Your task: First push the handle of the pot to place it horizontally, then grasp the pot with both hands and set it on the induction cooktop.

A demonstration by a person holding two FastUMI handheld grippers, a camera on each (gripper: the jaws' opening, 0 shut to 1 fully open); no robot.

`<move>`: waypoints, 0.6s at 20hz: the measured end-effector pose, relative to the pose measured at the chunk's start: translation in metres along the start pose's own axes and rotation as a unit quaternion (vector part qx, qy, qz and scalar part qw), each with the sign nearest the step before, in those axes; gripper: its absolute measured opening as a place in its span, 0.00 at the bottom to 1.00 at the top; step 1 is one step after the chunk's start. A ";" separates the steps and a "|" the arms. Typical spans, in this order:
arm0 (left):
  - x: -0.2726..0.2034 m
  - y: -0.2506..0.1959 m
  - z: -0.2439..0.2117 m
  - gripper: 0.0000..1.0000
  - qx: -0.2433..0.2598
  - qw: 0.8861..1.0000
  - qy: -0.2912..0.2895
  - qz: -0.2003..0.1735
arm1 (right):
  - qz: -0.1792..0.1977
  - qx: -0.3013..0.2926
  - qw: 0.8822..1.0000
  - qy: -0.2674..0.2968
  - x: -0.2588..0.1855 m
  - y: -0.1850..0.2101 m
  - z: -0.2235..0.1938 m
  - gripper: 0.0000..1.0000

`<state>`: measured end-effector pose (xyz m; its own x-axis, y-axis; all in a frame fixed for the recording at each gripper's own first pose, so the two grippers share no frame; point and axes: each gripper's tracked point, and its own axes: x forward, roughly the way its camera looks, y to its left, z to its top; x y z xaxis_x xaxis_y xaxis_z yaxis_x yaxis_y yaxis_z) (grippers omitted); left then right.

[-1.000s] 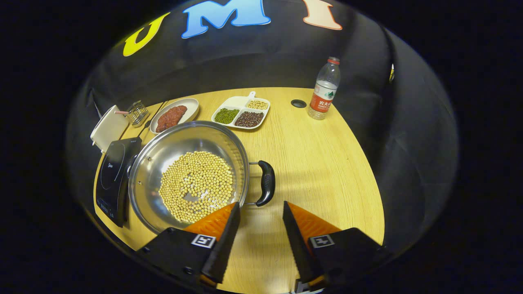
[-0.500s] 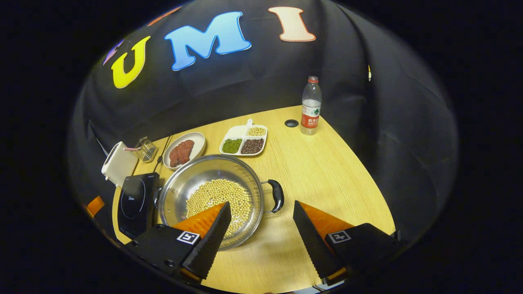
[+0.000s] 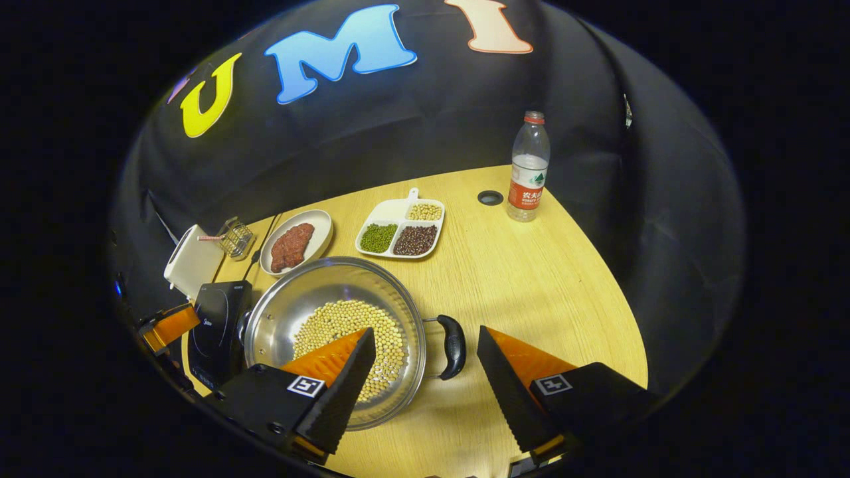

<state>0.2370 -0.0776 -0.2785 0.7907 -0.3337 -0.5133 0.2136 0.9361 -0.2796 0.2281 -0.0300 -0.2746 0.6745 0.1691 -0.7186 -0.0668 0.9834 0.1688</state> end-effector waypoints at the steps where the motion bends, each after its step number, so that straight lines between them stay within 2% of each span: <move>1: 0.014 -0.005 -0.007 0.94 0.005 1.000 0.009 -0.003 | 0.008 0.003 1.000 0.006 0.006 0.000 -0.002 0.99; 4: 0.042 -0.008 -0.030 0.93 0.021 0.999 0.036 -0.003 | 0.024 0.012 0.999 0.025 0.031 -0.001 -0.014 0.99; 5: 0.048 -0.007 -0.038 0.94 0.022 0.999 0.046 -0.002 | 0.025 0.011 0.999 0.028 0.038 -0.003 -0.017 0.94; 6: 0.055 -0.006 -0.045 0.94 0.020 0.998 0.056 -0.002 | 0.028 0.010 0.999 0.031 0.045 -0.003 -0.019 0.99; 8: 0.068 -0.006 -0.059 0.94 0.007 0.997 0.072 -0.005 | 0.031 0.008 0.999 0.036 0.054 -0.004 -0.025 0.99; 9: 0.072 -0.006 -0.064 0.94 0.001 0.997 0.078 -0.006 | 0.031 0.009 0.999 0.039 0.058 -0.005 -0.029 0.94; 10: 0.077 -0.006 -0.066 0.94 -0.007 0.997 0.079 -0.012 | 0.034 0.014 0.998 0.042 0.063 -0.005 -0.033 0.99; 11: 0.081 -0.007 -0.067 0.94 -0.015 0.997 0.078 -0.018 | 0.036 0.020 0.998 0.044 0.067 -0.005 -0.036 0.94; 12: 0.084 -0.008 -0.069 0.94 -0.024 0.996 0.079 -0.023 | 0.041 0.027 0.998 0.047 0.069 -0.005 -0.039 0.99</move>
<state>0.2627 -0.1207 -0.3752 0.6795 -0.3925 -0.6199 0.2165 0.9145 -0.3417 0.2463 -0.0203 -0.3511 0.5960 0.2560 -0.7611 -0.0765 0.9616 0.2636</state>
